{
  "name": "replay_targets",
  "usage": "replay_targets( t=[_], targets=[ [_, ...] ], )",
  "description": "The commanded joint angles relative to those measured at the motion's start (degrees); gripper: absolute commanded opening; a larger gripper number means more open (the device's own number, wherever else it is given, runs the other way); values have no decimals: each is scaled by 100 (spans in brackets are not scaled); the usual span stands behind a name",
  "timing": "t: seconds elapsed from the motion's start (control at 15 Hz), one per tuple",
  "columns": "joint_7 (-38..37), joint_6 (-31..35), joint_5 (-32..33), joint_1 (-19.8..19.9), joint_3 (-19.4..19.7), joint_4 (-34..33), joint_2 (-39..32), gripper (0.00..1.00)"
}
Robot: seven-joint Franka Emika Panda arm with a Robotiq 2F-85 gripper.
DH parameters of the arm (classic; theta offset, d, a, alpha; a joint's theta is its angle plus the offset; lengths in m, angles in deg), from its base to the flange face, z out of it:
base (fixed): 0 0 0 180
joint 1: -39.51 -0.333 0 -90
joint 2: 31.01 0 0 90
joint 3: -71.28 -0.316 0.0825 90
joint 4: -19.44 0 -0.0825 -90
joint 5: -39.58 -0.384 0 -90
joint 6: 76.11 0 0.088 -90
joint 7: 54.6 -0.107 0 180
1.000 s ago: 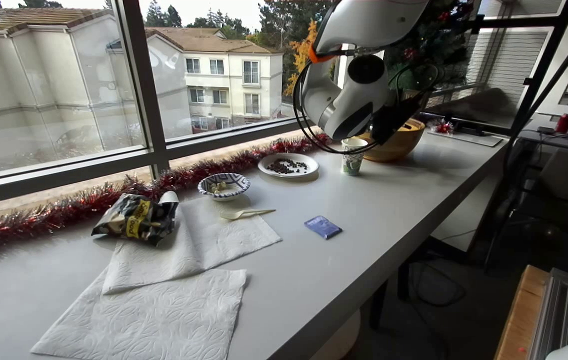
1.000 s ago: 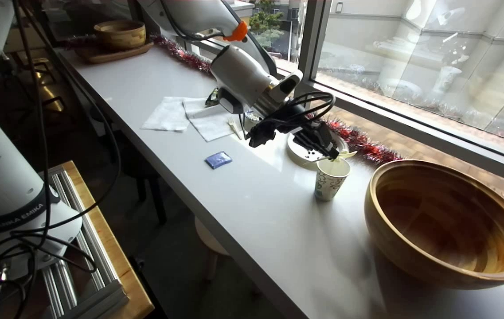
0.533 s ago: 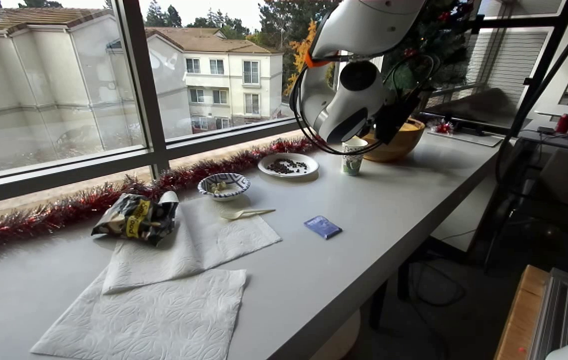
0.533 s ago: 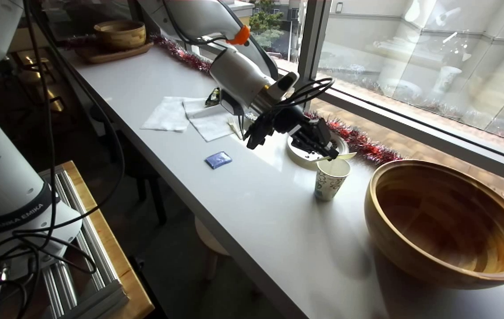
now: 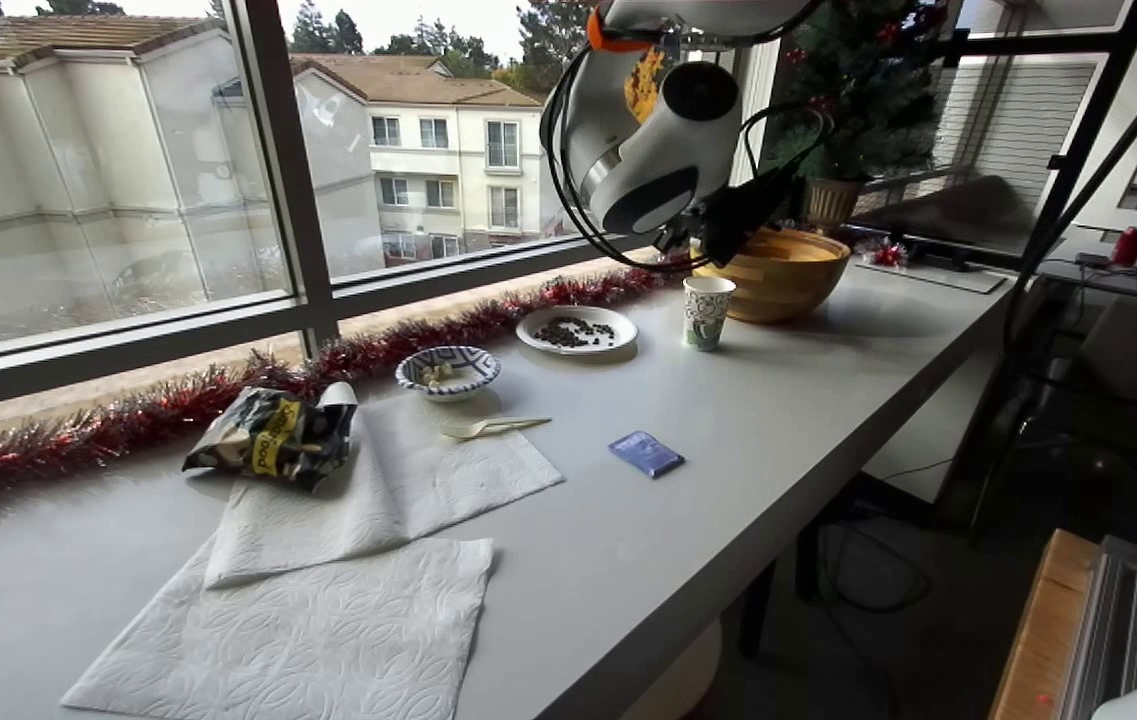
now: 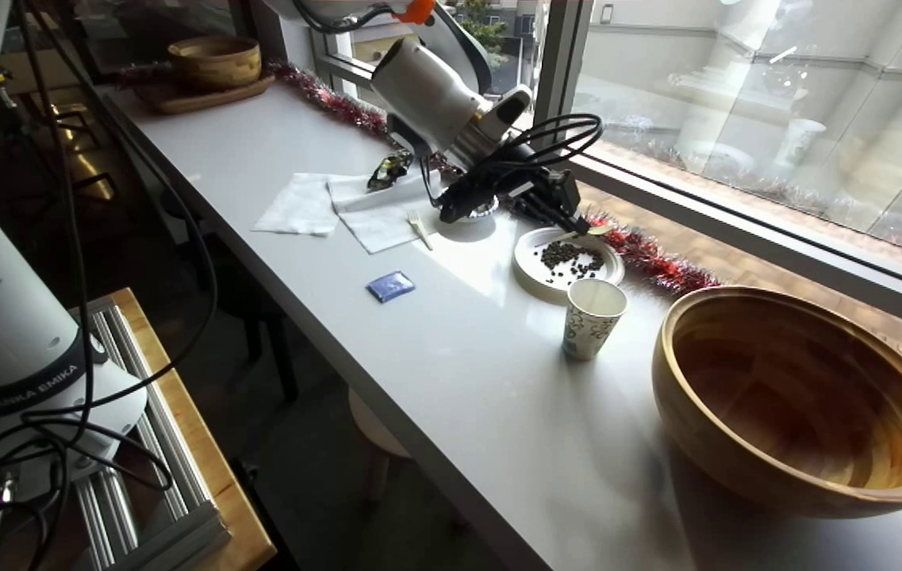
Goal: Use the spoon to shift some of the white objects to the cup
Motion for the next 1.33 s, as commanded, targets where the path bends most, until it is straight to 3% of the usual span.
replay_targets(
  t=[0.0, 0.27, 0.53, 0.6, 0.93, 1.0, 1.07, 1.27],
  targets=[
    [689, -722, -734, 244, -461, -119, 495, 3],
    [1208, -1562, -1141, 511, -1024, 155, 844, 3],
    [1357, -2305, -1050, 855, -1721, 613, 1036, 3],
    [70, -2015, 12, 575, -1372, 466, 760, 14],
    [92, -2205, 8, 619, -1551, 696, 853, 14],
    [96, -2212, 8, 629, -1548, 696, 859, 3],
    [1010, -2165, -647, 659, -1570, 314, 764, 3],
    [1014, -2530, -283, 634, -1734, 247, 762, 3]
  ],
)
